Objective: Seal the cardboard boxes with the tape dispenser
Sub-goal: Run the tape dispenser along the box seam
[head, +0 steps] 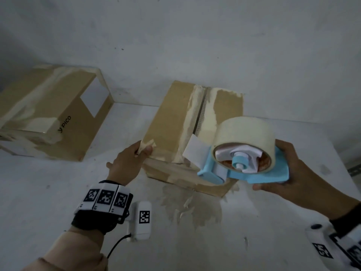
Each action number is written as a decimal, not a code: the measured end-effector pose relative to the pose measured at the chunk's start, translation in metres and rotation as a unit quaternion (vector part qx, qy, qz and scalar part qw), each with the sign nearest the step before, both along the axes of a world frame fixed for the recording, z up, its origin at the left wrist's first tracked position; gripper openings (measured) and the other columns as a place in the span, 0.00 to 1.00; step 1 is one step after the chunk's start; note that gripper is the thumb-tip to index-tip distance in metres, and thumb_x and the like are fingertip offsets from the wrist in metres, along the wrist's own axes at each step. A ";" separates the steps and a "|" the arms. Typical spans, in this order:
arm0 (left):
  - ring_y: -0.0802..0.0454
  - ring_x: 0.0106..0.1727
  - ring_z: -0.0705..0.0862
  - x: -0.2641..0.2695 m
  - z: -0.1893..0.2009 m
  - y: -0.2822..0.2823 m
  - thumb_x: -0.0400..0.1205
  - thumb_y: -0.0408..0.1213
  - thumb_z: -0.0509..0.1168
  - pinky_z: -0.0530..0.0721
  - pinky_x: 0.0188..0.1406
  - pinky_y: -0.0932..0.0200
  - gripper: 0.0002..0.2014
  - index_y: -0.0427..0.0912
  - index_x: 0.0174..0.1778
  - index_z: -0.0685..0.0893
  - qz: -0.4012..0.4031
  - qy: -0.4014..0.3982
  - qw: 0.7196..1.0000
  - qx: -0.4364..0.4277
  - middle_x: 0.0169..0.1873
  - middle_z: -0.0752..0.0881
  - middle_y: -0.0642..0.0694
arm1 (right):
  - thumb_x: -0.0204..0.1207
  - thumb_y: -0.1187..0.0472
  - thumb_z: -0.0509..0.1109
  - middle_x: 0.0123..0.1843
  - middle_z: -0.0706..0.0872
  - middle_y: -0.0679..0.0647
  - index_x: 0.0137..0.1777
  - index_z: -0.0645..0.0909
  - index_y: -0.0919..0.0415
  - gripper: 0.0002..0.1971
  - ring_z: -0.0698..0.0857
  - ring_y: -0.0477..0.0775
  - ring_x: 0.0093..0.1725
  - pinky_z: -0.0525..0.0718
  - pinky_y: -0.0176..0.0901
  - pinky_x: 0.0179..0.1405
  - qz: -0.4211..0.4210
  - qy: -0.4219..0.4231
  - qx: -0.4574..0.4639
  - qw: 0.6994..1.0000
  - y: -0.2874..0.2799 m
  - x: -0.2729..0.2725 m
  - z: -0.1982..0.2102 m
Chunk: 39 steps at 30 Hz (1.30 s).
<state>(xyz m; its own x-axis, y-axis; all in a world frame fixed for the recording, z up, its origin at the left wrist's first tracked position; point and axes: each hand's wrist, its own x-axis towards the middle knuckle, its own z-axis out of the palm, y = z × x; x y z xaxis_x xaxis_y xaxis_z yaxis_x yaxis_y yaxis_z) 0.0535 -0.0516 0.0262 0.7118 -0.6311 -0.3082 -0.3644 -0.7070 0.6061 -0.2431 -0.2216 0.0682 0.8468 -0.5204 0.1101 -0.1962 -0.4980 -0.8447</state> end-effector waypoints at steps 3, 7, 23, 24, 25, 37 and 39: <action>0.47 0.82 0.54 -0.009 0.005 -0.008 0.82 0.61 0.48 0.47 0.77 0.31 0.33 0.53 0.81 0.50 0.002 -0.104 0.993 0.060 0.82 0.55 0.47 | 0.47 0.24 0.72 0.54 0.76 0.17 0.58 0.55 0.14 0.39 0.82 0.27 0.49 0.82 0.25 0.45 -0.005 -0.003 -0.002 1.000 -0.001 0.001 -0.002; 0.47 0.83 0.40 -0.055 0.009 -0.022 0.82 0.54 0.31 0.41 0.76 0.30 0.31 0.47 0.82 0.45 -0.129 -0.258 0.955 0.072 0.83 0.43 0.45 | 0.47 0.23 0.72 0.54 0.79 0.28 0.57 0.55 0.14 0.38 0.83 0.30 0.49 0.83 0.26 0.43 -0.008 -0.001 0.004 1.000 -0.001 0.001 -0.002; 0.41 0.83 0.51 -0.051 -0.010 -0.052 0.57 0.63 0.30 0.49 0.77 0.41 0.55 0.37 0.81 0.52 -0.184 -0.260 0.944 0.080 0.82 0.52 0.37 | 0.58 0.51 0.76 0.48 0.79 0.35 0.62 0.60 0.42 0.35 0.82 0.26 0.44 0.80 0.21 0.41 -0.012 -0.014 -0.002 1.000 0.004 0.021 -0.010; 0.40 0.82 0.52 -0.049 -0.010 -0.052 0.57 0.63 0.31 0.50 0.77 0.40 0.55 0.36 0.81 0.54 -0.187 -0.267 0.942 0.074 0.81 0.53 0.36 | 0.58 0.52 0.77 0.48 0.79 0.35 0.62 0.60 0.42 0.35 0.82 0.26 0.44 0.80 0.22 0.42 -0.016 -0.012 0.002 1.000 0.004 0.021 -0.011; 0.40 0.82 0.53 -0.047 -0.012 -0.052 0.58 0.63 0.31 0.51 0.76 0.39 0.55 0.36 0.80 0.55 -0.190 -0.276 0.939 0.073 0.81 0.55 0.35 | 0.59 0.54 0.78 0.47 0.79 0.35 0.62 0.60 0.42 0.36 0.82 0.25 0.44 0.80 0.22 0.42 -0.018 -0.014 0.006 1.000 0.005 0.020 -0.012; 0.45 0.83 0.47 -0.047 -0.013 -0.061 0.66 0.78 0.38 0.48 0.80 0.42 0.55 0.40 0.81 0.49 -0.139 -0.241 0.958 0.076 0.83 0.49 0.41 | 0.51 0.34 0.79 0.54 0.80 0.23 0.62 0.59 0.21 0.40 0.83 0.30 0.49 0.84 0.28 0.45 -0.089 -0.028 0.015 0.996 -0.010 -0.074 -0.022; 0.45 0.83 0.48 -0.048 -0.013 -0.060 0.61 0.78 0.35 0.48 0.80 0.41 0.58 0.40 0.81 0.49 -0.141 -0.240 0.957 0.081 0.83 0.49 0.41 | 0.48 0.29 0.77 0.53 0.82 0.28 0.60 0.58 0.20 0.41 0.84 0.33 0.47 0.85 0.34 0.44 -0.089 -0.017 0.017 0.996 -0.013 -0.074 -0.033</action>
<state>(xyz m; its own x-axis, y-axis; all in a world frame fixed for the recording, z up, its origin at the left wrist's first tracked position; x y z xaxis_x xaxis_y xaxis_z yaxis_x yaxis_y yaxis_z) 0.0051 -0.1120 0.0130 0.6048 -0.7904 -0.0972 -0.7634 -0.6102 0.2119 -0.3172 -0.2341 0.0351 0.7362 -0.6666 0.1168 -0.2498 -0.4281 -0.8685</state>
